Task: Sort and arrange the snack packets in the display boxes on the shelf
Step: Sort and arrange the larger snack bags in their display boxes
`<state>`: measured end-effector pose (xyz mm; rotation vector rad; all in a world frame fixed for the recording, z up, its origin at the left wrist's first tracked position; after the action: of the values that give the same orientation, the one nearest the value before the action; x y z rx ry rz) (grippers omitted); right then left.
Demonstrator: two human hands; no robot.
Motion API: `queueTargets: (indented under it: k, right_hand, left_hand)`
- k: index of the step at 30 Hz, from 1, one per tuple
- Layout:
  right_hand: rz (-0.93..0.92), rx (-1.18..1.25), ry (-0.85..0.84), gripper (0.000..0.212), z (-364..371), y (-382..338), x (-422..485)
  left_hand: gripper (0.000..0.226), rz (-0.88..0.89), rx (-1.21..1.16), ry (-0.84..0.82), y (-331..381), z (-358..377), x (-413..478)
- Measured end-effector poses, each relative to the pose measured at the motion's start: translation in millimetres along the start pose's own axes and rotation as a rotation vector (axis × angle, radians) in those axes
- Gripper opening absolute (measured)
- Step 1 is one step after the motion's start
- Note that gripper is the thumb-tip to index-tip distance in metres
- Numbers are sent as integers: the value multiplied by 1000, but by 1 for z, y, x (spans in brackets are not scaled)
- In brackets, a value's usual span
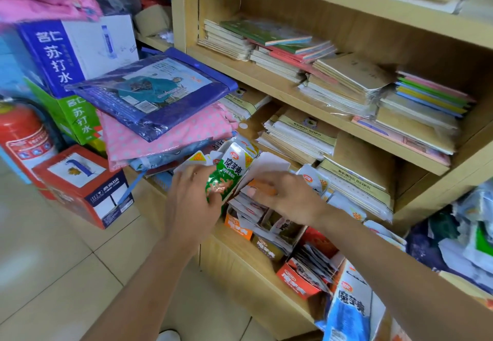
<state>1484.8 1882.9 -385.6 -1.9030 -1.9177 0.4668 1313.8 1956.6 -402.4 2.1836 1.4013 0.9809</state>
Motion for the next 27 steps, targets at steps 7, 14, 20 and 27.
queueTargets:
  k: [7,14,20,27]
  right_hand:
    - [34,-162,33,85,8,19,75]
    - [-234,-95,275,25,-6,-3,65]
    - [-325,173,204,15,-6,-11,33]
    - [-149,561,183,31,-1,-11,37]
  left_hand:
    - [113,-444,-194,-14,-49,6,5]
    - [75,-415,-431,-108,-57,22,15]
    - [63,-208,-292,-191,-33,20,20]
    - [25,-85,-167,-159,-22,19,17]
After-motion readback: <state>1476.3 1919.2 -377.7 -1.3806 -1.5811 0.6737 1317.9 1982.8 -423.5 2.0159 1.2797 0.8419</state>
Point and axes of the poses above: each hand's wrist, its own x-axis towards the middle knuckle, its own z-axis out of the palm, y = z × x, the point moved 10 cm from there along x, towards the middle knuckle, and after that the axes turned 8 degrees about -z, right-handed, at the moved point
